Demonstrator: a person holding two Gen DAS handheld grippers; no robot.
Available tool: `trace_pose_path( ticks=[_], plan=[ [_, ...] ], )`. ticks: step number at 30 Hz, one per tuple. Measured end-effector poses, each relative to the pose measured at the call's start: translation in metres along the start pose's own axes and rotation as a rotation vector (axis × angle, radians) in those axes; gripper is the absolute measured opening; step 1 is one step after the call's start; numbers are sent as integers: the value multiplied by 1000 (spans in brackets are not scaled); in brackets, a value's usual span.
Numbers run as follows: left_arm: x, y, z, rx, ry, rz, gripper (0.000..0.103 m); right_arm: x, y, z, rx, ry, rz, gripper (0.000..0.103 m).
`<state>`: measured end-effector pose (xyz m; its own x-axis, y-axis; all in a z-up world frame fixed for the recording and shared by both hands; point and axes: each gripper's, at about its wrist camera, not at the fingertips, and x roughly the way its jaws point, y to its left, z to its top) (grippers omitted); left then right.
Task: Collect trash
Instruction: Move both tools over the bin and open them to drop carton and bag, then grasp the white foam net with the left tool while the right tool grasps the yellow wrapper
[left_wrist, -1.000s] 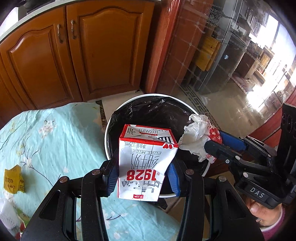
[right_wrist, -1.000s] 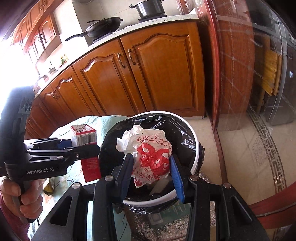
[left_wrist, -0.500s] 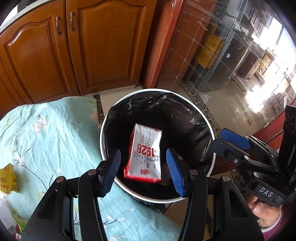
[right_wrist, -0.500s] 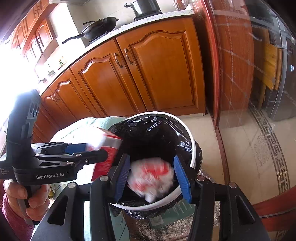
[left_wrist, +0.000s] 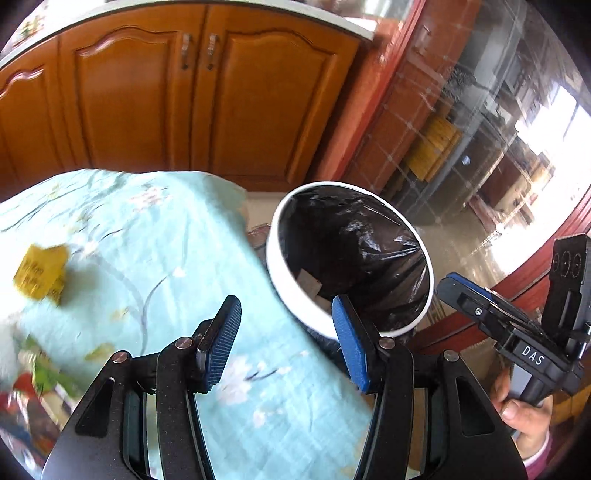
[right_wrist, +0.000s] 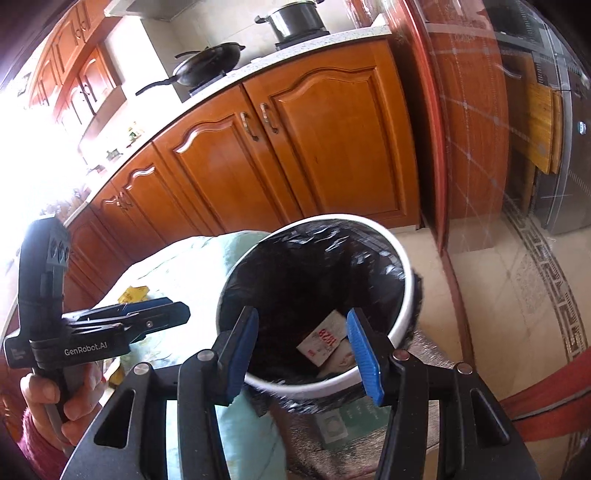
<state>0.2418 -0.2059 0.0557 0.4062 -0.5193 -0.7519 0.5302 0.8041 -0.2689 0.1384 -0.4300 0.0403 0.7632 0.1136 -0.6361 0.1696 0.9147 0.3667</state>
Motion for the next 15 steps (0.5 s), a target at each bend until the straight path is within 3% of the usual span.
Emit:
trace_pose_path(
  ticks=[7,15],
  plan=[
    [-50,47,-46,-113,-93,44,52,-4,34,-28,23,-25,79,59],
    [-100,89,-86,-198,-160,96,52,1,84,-50,-15,7,163,61]
  ],
)
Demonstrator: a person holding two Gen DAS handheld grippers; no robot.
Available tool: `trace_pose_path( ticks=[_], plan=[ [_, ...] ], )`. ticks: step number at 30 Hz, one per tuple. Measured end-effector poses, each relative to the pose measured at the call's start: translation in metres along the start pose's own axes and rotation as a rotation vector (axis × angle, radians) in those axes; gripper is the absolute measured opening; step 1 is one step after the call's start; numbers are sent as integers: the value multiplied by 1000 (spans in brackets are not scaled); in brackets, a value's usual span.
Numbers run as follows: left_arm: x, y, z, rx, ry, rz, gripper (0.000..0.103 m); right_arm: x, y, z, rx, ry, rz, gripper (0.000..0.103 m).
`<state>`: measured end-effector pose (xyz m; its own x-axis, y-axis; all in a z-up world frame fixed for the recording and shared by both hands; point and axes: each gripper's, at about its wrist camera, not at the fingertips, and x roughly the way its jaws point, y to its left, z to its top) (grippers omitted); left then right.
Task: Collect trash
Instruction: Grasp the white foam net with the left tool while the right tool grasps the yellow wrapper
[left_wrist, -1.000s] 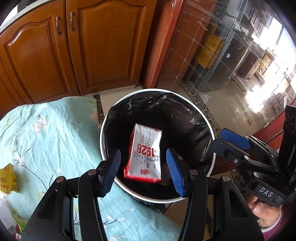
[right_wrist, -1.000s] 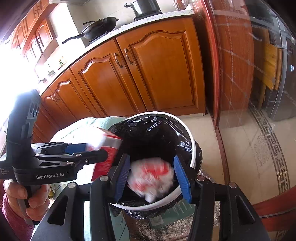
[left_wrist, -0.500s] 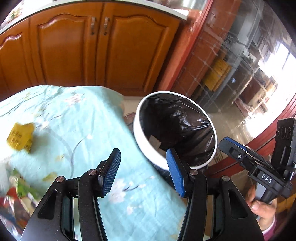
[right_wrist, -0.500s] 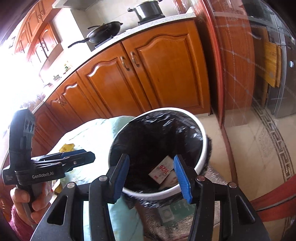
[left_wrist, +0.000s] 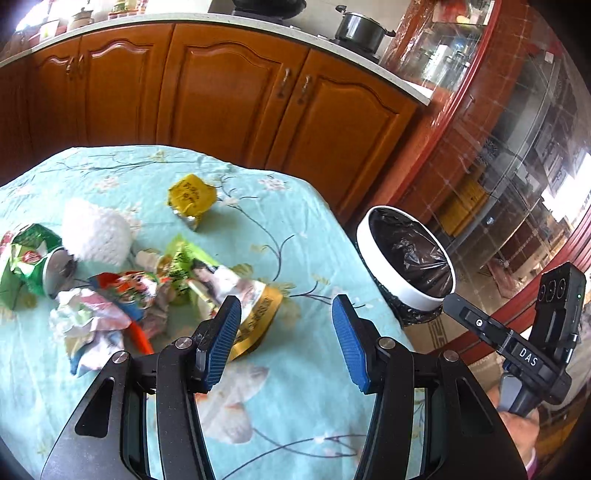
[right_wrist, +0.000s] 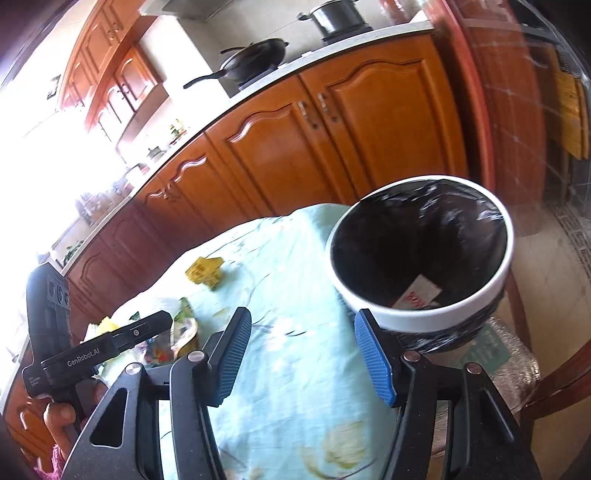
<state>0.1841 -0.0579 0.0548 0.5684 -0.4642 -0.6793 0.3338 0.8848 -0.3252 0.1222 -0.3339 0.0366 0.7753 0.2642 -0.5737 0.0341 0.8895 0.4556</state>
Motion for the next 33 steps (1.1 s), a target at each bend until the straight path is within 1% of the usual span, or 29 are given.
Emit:
trace_pose_path(
  ticks=[2,5,9,13,17,24,28,30,31,33],
  plan=[
    [-10,13,-5,-22,-14,25,52,5,12,-5,-11,14,18,61],
    [-23,32,-12,-54,-25,39,52,15,31,-14,-35,42,41,61],
    [-39,56,-20,-74,-33,82,52,30,53,-24,-72,80,68,61],
    [-48,77,-25,-100,-37,111,52,43,69,-29,-97,103,85,61],
    [-51,91,-23,-118,-35,124,52,54,84,-30,-123,121,99,61],
    [-50,103,-11,-118,-26,149,52,70,102,-25,-171,138,102,61],
    [-42,110,4,-96,-11,168,52,81,110,-20,-204,150,100,61],
    [-37,114,12,-76,3,176,55,88,113,-17,-222,166,99,61],
    [-34,115,16,-66,12,179,60,91,115,-15,-231,170,99,61],
    [-29,119,23,-56,14,196,60,97,120,-10,-255,171,96,61]
  ],
)
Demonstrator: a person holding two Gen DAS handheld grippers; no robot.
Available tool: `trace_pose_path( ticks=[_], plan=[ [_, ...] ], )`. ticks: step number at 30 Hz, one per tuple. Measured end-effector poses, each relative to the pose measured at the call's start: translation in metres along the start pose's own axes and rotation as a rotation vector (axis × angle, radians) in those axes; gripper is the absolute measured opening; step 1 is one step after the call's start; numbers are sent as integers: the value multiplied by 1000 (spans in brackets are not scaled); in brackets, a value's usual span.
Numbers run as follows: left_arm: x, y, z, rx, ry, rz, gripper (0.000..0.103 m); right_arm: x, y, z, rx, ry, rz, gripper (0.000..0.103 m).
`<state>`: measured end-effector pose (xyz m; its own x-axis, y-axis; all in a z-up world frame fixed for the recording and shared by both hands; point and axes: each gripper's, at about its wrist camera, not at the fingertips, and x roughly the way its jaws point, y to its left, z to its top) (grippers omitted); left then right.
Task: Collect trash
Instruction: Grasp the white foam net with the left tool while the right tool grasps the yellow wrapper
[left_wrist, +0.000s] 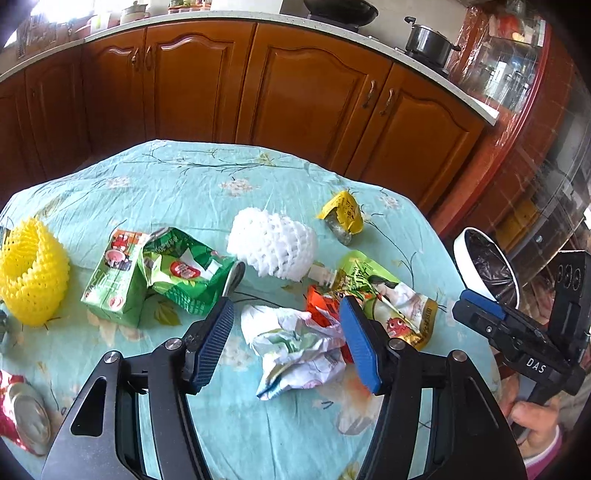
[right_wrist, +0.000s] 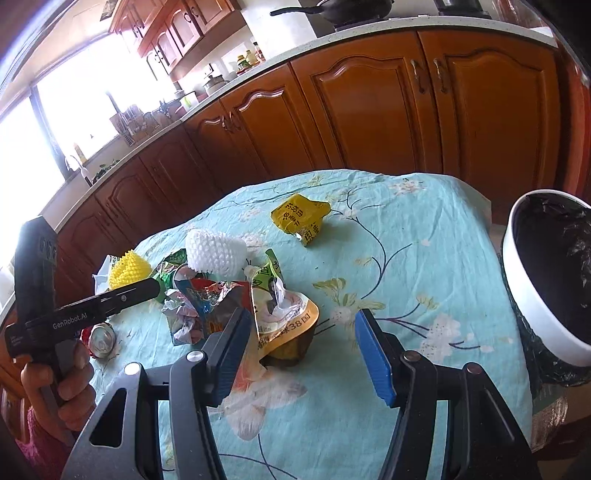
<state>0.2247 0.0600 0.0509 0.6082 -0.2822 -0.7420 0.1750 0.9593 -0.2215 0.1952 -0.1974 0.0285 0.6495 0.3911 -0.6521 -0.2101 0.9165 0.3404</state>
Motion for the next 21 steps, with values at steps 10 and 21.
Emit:
trace_pose_path(
  ticks=[10,21],
  plan=[
    [36,6,33,39,55,0,62,47,-4,55,64,28,58,61],
    [68,10,41,61,99,4,48,141,-16,96,196,171,96,67]
  ],
)
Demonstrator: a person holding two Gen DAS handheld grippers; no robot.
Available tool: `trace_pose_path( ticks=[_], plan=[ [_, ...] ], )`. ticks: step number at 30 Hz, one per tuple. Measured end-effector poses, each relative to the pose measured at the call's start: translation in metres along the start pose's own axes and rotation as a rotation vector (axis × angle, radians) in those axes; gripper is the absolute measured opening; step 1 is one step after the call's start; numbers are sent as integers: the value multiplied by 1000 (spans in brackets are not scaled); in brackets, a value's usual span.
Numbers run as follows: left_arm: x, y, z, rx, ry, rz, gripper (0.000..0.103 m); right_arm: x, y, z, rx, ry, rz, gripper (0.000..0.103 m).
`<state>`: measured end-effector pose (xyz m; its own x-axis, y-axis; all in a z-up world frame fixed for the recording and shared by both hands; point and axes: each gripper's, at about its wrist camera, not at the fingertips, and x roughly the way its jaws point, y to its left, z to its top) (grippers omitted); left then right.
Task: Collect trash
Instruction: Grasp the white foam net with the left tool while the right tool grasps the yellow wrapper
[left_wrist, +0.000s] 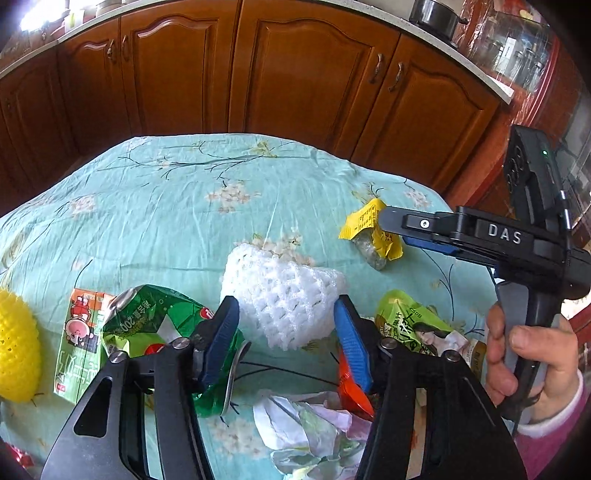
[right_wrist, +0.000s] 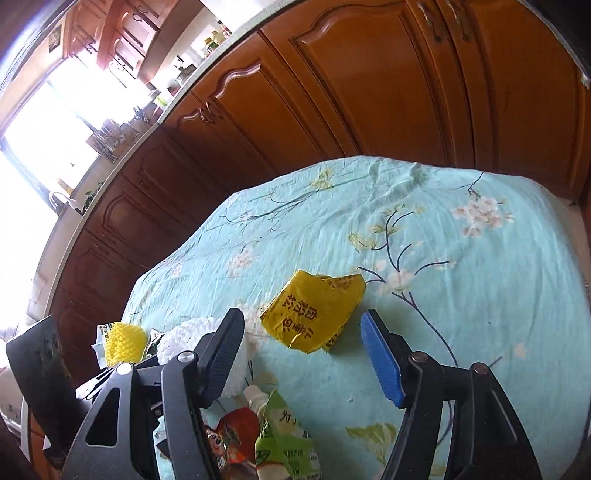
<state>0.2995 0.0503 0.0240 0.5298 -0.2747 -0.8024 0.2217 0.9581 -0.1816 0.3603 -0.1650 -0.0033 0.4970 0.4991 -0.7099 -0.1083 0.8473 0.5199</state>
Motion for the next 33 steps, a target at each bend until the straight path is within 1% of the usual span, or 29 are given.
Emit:
trace_pose_path(
  ticks=[2,3,4,5,7,9,14,15,22,30,33],
  plan=[
    [2,0,0,4,6,-7,34,11,-1,1,2,22,-4,66],
    [3,-1,0,6,7,-11,30,14,-2,0,4,24,2,60],
    [3,-1,1,9,8,-13,25,15,-3,-1,7,26,10,52],
    [4,-2,0,13,6,-15,22,17,-3,-3,9,34,16,31],
    [3,-4,0,20,-2,-13,19,16,-5,-7,16,27,31,28],
    [1,-5,-1,24,-12,-13,17,11,-6,-10,7,12,21,24],
    [-14,-10,0,19,-47,-30,16,-11,-13,-15,9,-28,32,21],
    [-19,-11,1,19,-56,-36,16,-17,-13,-16,12,-34,39,2],
    [-42,-31,1,39,-98,-74,15,-63,-20,-29,-13,-99,7,1],
    [-56,-55,-4,58,-108,-106,15,-104,-29,-49,-32,-153,-8,0],
    [-61,-65,-6,70,-109,-125,15,-118,-35,-56,-21,-168,-9,0]
  ],
)
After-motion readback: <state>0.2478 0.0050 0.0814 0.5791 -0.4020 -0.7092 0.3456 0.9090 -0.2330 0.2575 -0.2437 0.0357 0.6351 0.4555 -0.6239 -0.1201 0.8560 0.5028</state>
